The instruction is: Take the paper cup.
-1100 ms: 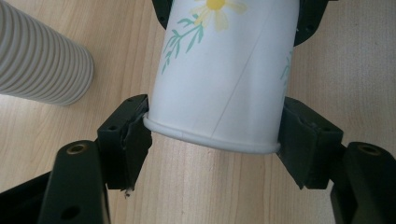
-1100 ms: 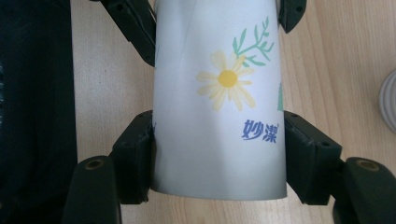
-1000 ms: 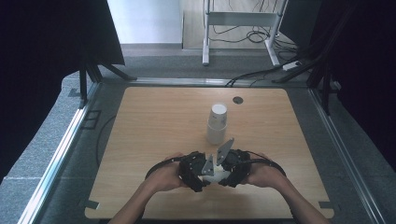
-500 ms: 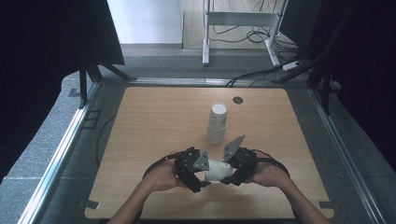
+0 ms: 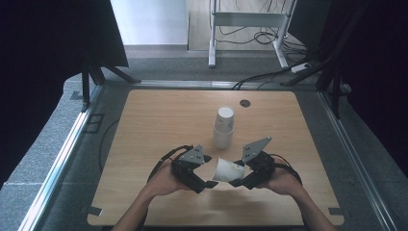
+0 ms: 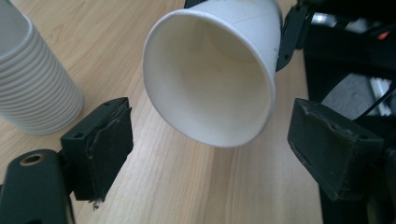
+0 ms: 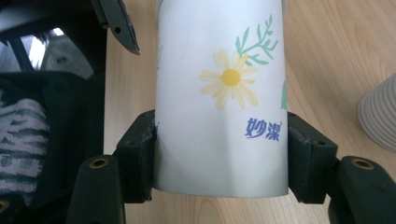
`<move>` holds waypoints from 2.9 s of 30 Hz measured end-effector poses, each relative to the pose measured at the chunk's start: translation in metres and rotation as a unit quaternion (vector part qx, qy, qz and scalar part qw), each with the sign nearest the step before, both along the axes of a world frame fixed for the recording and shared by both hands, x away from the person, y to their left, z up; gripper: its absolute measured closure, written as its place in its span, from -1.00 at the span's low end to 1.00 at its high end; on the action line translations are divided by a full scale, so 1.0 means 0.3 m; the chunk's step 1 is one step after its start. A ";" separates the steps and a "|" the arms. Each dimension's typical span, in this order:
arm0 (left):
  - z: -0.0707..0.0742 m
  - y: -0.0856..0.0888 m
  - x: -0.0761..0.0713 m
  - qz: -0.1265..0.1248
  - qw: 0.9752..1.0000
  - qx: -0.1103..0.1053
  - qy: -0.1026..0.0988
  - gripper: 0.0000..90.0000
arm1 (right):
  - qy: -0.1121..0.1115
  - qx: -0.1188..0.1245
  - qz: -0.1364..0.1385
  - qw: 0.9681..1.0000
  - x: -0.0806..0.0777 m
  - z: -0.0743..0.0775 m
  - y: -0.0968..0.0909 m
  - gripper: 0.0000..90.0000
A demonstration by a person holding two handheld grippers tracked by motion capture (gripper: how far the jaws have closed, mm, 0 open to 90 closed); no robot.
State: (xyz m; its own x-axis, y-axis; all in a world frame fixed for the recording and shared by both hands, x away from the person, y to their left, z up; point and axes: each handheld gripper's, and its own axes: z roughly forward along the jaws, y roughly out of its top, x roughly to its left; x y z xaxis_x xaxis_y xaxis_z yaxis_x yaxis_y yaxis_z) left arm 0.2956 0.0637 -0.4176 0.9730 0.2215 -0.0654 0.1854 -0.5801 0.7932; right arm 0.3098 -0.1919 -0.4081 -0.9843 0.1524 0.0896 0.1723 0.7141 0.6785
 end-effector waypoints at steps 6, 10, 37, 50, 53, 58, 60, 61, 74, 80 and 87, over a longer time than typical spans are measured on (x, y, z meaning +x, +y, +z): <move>-0.002 0.014 0.003 0.002 0.999 -0.038 0.009 -0.68 | -0.002 0.037 -0.005 0.999 -0.012 -0.020 -0.018 -0.19; -0.010 0.017 0.002 0.004 0.999 -0.045 0.009 -0.68 | -0.004 0.058 -0.005 0.998 -0.020 -0.034 -0.025 -0.19; -0.063 0.003 0.004 -0.016 0.995 -0.092 0.041 -0.65 | -0.024 0.132 0.012 0.991 -0.050 -0.101 -0.023 -0.19; -0.060 0.008 0.000 -0.018 0.995 -0.091 0.029 -0.35 | -0.023 0.117 0.017 0.993 -0.040 -0.110 -0.010 -0.19; -0.053 0.012 0.000 -0.019 0.995 -0.093 0.029 -0.30 | -0.022 0.114 0.014 0.993 -0.037 -0.114 -0.007 -0.23; -0.034 0.010 -0.002 -0.018 0.996 -0.084 0.020 -0.28 | -0.019 0.112 0.001 0.994 -0.034 -0.112 -0.002 -0.34; -0.026 0.011 -0.003 -0.017 0.997 -0.076 0.015 -0.28 | -0.023 0.105 0.000 0.994 -0.035 -0.108 -0.001 -0.37; -0.022 0.011 -0.003 -0.015 0.997 -0.071 0.012 -0.28 | -0.024 0.102 -0.002 0.995 -0.036 -0.106 -0.001 -0.40; 0.023 -0.045 -0.009 -0.021 0.998 0.049 -0.020 -0.29 | -0.054 -0.013 0.012 0.998 -0.041 -0.075 0.036 -0.56; 0.037 -0.078 -0.011 -0.034 0.995 0.091 -0.029 -0.29 | -0.070 -0.081 0.032 0.994 -0.045 -0.080 0.083 -0.53; 0.051 -0.110 -0.018 -0.050 0.989 0.129 -0.042 -0.29 | -0.076 -0.120 0.047 0.989 -0.047 -0.091 0.122 -0.45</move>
